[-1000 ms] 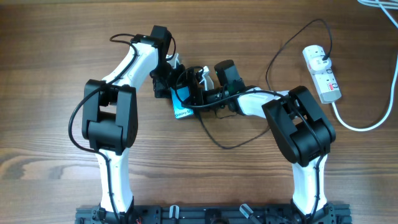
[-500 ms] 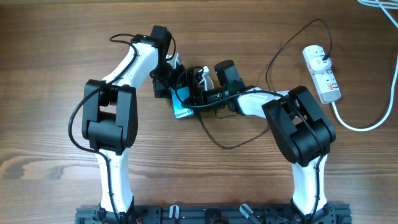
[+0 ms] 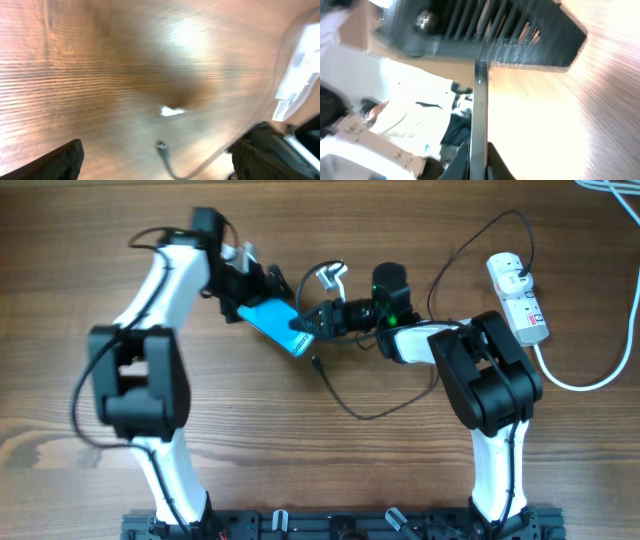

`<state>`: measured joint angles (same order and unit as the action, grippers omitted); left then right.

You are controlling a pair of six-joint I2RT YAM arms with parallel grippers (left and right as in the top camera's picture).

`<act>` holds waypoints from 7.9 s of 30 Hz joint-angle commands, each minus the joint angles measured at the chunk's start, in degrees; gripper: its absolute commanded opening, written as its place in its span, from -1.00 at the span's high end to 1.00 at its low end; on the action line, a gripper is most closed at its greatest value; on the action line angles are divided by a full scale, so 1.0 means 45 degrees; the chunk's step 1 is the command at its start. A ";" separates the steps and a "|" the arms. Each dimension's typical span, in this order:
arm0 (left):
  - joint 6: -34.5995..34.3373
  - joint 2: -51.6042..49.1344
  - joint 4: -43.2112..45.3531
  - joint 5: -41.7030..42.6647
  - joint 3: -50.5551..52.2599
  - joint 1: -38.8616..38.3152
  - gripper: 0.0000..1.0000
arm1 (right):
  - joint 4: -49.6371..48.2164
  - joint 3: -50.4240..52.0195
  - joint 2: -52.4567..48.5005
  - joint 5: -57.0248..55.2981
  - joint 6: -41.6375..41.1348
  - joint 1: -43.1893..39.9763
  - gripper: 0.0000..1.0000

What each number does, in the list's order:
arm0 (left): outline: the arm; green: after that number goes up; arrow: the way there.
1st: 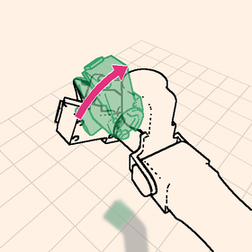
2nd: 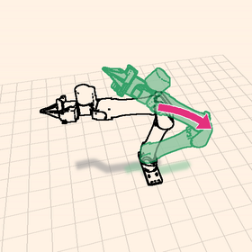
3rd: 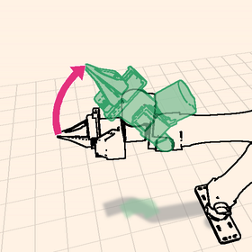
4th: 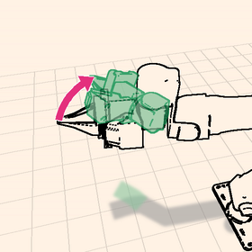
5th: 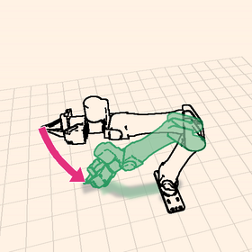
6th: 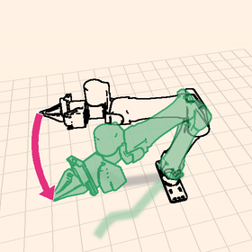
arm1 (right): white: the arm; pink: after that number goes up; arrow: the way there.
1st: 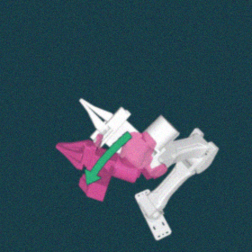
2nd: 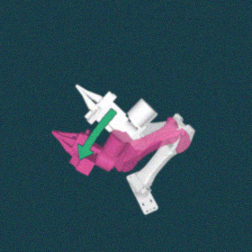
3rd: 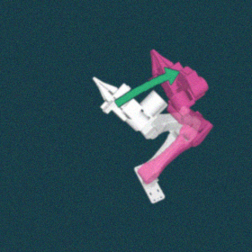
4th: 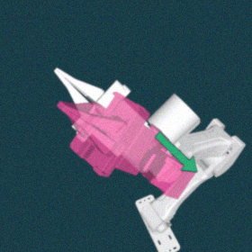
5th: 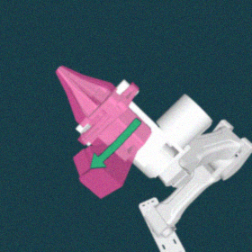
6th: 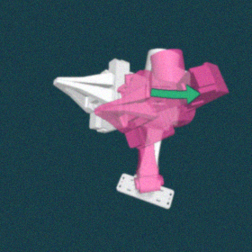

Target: Plug charger to phone and switch on socket

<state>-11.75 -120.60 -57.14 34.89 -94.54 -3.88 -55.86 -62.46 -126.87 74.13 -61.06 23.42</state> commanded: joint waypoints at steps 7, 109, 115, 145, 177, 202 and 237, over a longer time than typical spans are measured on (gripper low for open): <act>0.0525 0.1812 0.0578 0.4804 0.0102 0.1515 -0.95 | -0.5416 -0.0204 0.0165 0.0792 -0.6169 -0.0160 0.91; -0.0257 0.1851 0.5566 1.2322 0.1933 0.1049 -0.38 | 1.4231 -0.3521 0.5931 -0.5756 0.3895 0.0588 0.92; -0.1282 0.2448 0.5795 1.2322 0.1933 0.1049 -0.17 | 1.4319 -0.3521 0.5931 -0.5833 0.3531 0.0593 0.92; -0.2832 0.2778 0.6154 1.2322 0.1938 0.0617 0.85 | 1.3260 -0.3521 0.5931 -0.6266 0.1258 0.0593 0.14; -0.2841 0.2778 -0.6985 0.6727 0.1938 -0.3118 0.92 | 2.2702 -0.3521 0.5931 -1.8850 0.9700 -0.0952 -1.00; -0.2832 0.2778 -0.8767 1.0666 0.1938 -0.5508 0.92 | 2.1459 -0.3521 0.5931 -1.8855 0.9704 -0.0952 -0.99; -0.6601 0.2778 -0.8767 1.0239 0.1938 -0.5527 0.92 | 2.1459 -0.3521 0.5931 -1.8855 0.9704 -0.0952 -0.99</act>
<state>-38.92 -109.91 -96.23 79.79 -85.58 -28.56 40.99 -78.11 -100.27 -9.32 -18.02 19.18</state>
